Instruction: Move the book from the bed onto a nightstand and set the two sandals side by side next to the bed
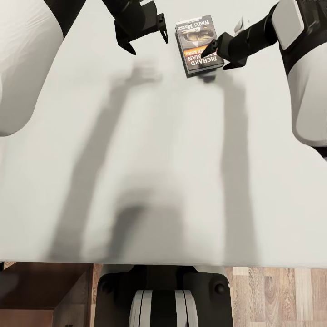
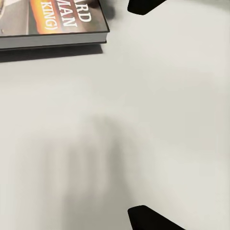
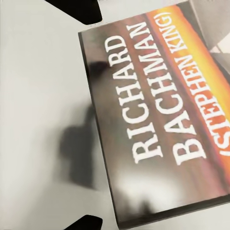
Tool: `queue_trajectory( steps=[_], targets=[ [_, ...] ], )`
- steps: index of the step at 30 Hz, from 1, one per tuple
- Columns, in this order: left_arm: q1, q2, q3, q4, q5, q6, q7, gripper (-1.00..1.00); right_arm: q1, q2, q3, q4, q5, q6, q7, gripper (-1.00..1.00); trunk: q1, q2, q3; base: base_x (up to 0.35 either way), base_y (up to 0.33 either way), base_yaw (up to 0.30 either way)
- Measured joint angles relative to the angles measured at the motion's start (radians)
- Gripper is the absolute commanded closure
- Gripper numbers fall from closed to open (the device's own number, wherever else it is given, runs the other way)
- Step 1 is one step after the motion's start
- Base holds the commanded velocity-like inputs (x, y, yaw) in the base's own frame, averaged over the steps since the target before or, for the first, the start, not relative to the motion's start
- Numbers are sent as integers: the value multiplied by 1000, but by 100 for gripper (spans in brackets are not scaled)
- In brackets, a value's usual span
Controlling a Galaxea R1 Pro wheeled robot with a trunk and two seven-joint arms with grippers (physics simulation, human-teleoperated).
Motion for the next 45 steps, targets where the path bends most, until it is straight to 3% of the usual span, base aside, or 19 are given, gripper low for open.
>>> queue_trajectory(
  steps=[45],
  targets=[
    [4, 0, 0, 0, 0, 0, 0, -100, 52, -11, 0, -51, -7, -1, 40, -100, 0, 0, 0, 0, 0, 0]
  ],
)
